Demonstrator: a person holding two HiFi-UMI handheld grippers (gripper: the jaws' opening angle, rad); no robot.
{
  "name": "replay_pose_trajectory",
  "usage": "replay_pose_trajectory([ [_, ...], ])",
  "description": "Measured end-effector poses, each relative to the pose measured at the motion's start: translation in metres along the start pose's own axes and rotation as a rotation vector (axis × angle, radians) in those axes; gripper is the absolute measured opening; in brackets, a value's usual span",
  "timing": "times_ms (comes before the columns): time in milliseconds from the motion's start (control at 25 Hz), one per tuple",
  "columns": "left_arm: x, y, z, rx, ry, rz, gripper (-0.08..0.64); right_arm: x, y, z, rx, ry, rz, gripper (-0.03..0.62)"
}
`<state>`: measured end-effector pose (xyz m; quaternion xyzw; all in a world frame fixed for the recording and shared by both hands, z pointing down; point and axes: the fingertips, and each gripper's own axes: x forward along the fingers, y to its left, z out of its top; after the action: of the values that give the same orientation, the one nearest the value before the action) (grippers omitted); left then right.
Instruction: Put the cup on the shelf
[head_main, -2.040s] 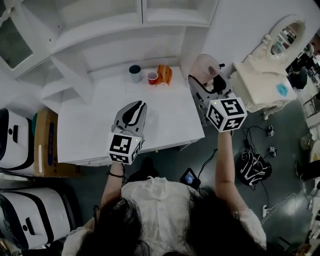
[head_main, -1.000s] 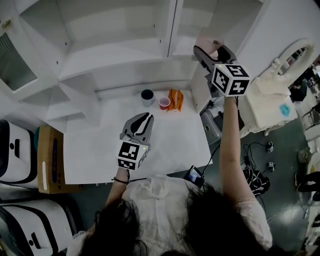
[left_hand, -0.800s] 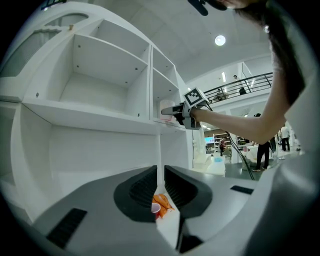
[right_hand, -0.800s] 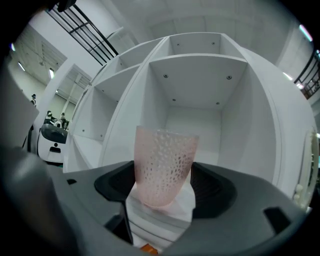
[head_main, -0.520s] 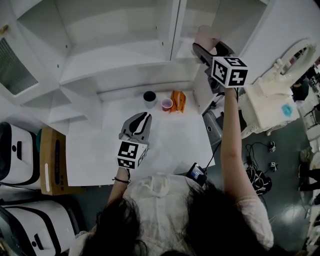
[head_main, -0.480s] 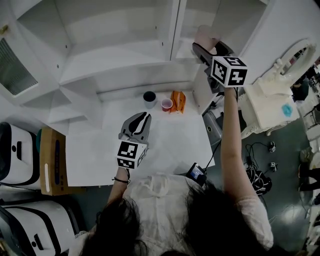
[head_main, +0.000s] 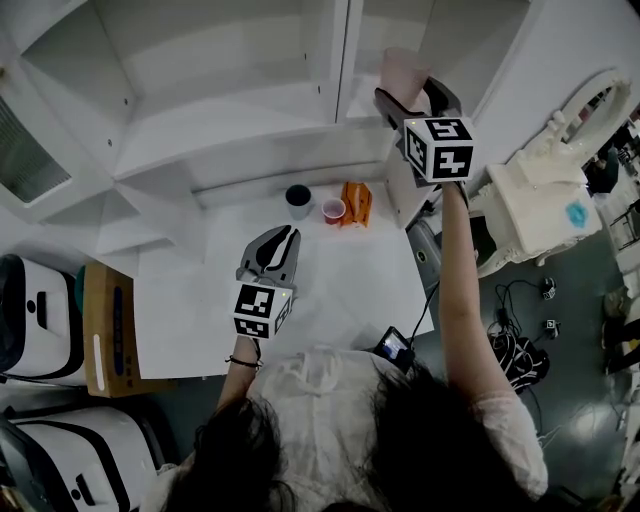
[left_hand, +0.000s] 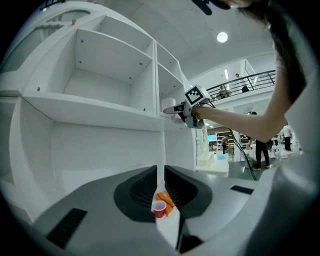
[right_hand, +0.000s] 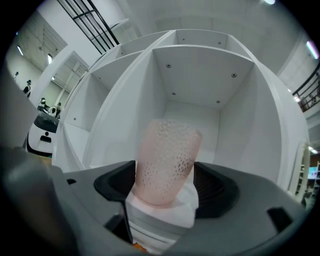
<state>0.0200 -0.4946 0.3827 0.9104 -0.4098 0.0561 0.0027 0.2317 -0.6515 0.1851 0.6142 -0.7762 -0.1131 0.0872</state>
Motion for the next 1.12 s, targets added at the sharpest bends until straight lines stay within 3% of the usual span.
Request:
replay_pose_trajectory([
  [360,-0.008,0.018,-0.009,-0.012,0.014,0.052,0.043,-0.009,-0.005,-0.01,0.014,0.027,-0.063,0.34],
  [600,-0.006,0.018,-0.011,-0.02,0.014,0.056,0.044,-0.028,0.003,-0.011,0.187,-0.032,0.003,0.339],
  [920,-0.001,-0.006,-0.015,-0.016,0.023,0.007,0.043,-0.072,0.032,-0.016,0.196,-0.081,0.049,0.339],
  [1120,-0.003,-0.026,-0.016,-0.016,0.025,-0.02,0.044,-0.103,0.065,-0.042,0.238,-0.048,0.105,0.339],
])
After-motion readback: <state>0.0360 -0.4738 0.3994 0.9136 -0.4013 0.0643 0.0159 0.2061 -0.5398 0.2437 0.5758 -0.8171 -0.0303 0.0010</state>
